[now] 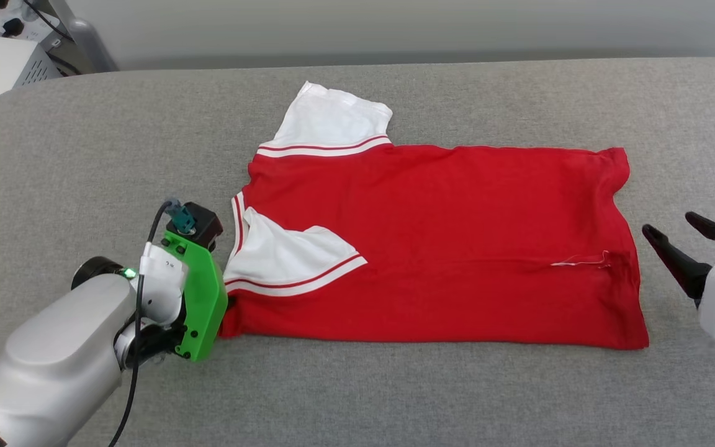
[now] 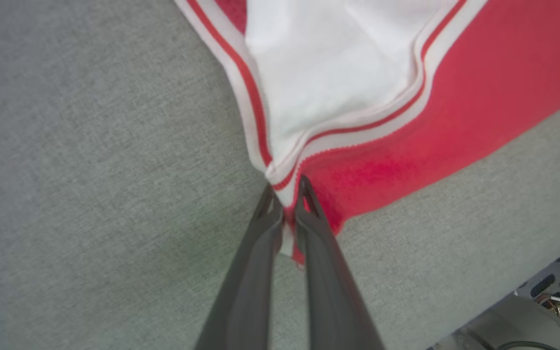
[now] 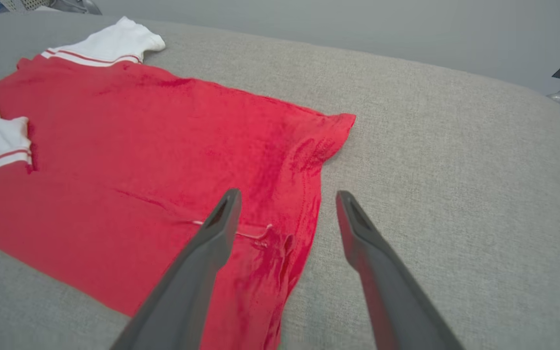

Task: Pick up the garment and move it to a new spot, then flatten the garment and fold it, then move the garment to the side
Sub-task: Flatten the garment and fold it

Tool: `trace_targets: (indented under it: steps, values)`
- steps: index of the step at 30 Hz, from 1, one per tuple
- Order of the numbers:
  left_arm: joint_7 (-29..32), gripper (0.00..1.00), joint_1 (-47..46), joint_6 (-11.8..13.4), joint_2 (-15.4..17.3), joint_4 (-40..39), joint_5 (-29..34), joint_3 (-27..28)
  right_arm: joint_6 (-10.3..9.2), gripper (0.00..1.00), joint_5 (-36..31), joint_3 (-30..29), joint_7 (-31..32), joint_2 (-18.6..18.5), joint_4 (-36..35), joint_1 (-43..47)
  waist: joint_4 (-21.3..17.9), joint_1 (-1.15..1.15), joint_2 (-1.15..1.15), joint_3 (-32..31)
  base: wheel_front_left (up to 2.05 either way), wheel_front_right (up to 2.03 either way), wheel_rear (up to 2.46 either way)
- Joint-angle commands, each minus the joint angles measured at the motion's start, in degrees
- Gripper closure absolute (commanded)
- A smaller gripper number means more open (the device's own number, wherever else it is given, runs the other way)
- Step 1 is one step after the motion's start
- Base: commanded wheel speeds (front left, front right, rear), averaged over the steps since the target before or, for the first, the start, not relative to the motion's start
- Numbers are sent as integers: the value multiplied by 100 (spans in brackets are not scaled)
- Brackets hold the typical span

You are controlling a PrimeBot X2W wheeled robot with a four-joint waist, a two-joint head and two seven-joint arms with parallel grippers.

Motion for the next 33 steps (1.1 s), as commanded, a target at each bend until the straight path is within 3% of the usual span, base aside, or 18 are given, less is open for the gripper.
trace_targets:
  steps: [1,5,8,12,20,27,28,29,30,33]
  values:
    - [-53,100,68,-17,75,-113,82,24,-4,0,76,33,327,-118,-113,-95,21,0,0,-12,0,0,0]
    - [-118,100,86,62,199,-507,158,30,-4,0,211,71,1501,-461,-373,-91,52,0,0,12,0,0,0]
    - [-124,100,126,131,231,-746,188,10,-4,0,387,8,2145,-435,-368,-37,68,0,0,58,0,0,0]
    - [-139,100,129,208,232,-939,217,8,-4,0,385,-42,2495,-253,-159,56,111,0,0,146,0,0,0]
    - [-209,100,115,262,271,-1033,290,6,-4,0,112,202,2415,262,572,136,145,0,0,374,0,0,0]
    - [-303,100,214,263,250,-938,265,-10,-4,0,334,585,2119,623,1171,167,149,0,0,451,0,0,0]
    - [-317,100,240,263,250,-922,251,-11,-4,52,357,631,2035,611,1171,146,142,0,0,437,0,0,0]
    - [-335,100,275,261,250,-901,229,-10,-4,95,383,670,1922,587,1173,119,130,0,0,406,0,0,0]
    - [-360,100,309,263,252,-882,206,-4,-4,100,408,704,1847,560,1178,101,117,0,0,368,0,0,0]
    - [-434,100,437,260,274,-841,135,3,-4,100,446,756,1576,436,1169,48,89,0,0,223,0,0,0]
